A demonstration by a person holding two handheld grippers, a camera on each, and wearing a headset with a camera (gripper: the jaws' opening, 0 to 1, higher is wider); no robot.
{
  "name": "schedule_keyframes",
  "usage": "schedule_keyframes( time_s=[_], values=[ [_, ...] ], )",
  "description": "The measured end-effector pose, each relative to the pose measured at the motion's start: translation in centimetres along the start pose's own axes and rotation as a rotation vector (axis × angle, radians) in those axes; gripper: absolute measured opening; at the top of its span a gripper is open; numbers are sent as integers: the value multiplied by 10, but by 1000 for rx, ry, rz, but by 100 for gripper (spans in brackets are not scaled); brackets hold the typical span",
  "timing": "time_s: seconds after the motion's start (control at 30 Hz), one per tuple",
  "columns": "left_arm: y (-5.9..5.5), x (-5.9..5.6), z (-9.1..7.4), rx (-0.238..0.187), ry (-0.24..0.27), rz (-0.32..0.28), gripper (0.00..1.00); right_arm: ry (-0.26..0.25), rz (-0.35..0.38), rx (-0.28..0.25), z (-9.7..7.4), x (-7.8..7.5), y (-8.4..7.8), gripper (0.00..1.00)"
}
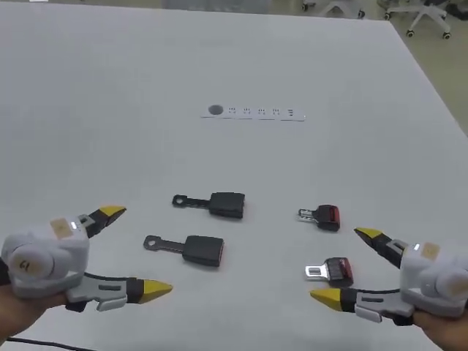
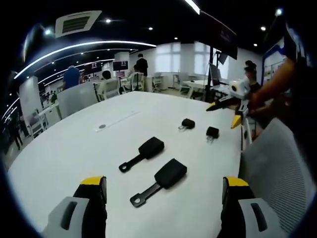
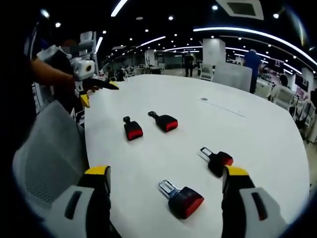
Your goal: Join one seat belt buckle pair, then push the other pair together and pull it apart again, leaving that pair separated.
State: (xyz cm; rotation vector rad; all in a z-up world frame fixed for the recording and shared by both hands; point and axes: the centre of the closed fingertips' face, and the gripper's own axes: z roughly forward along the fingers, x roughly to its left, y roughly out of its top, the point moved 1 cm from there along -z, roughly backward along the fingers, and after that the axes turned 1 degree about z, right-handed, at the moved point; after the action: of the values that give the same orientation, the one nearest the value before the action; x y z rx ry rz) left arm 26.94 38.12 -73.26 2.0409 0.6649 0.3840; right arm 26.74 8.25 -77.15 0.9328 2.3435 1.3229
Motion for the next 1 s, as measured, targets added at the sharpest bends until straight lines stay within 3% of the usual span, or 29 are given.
schedule_keyframes(
  time_s=[0.4, 0.5, 0.77, 1.0],
  values=[
    [-2, 3, 17, 38, -44, 36, 97, 41, -29, 43, 6, -9, -7, 93],
    [-4, 3, 22, 59, -58, 76, 96, 68, -24, 61, 8, -10, -10, 93],
    [-7, 6, 32, 74, -90, 68, 89, 101, -46, 96, 11, -16, -18, 89],
    [-13, 5, 43, 113, -125, 103, 88, 127, -61, 129, 15, -23, -29, 87]
  ],
)
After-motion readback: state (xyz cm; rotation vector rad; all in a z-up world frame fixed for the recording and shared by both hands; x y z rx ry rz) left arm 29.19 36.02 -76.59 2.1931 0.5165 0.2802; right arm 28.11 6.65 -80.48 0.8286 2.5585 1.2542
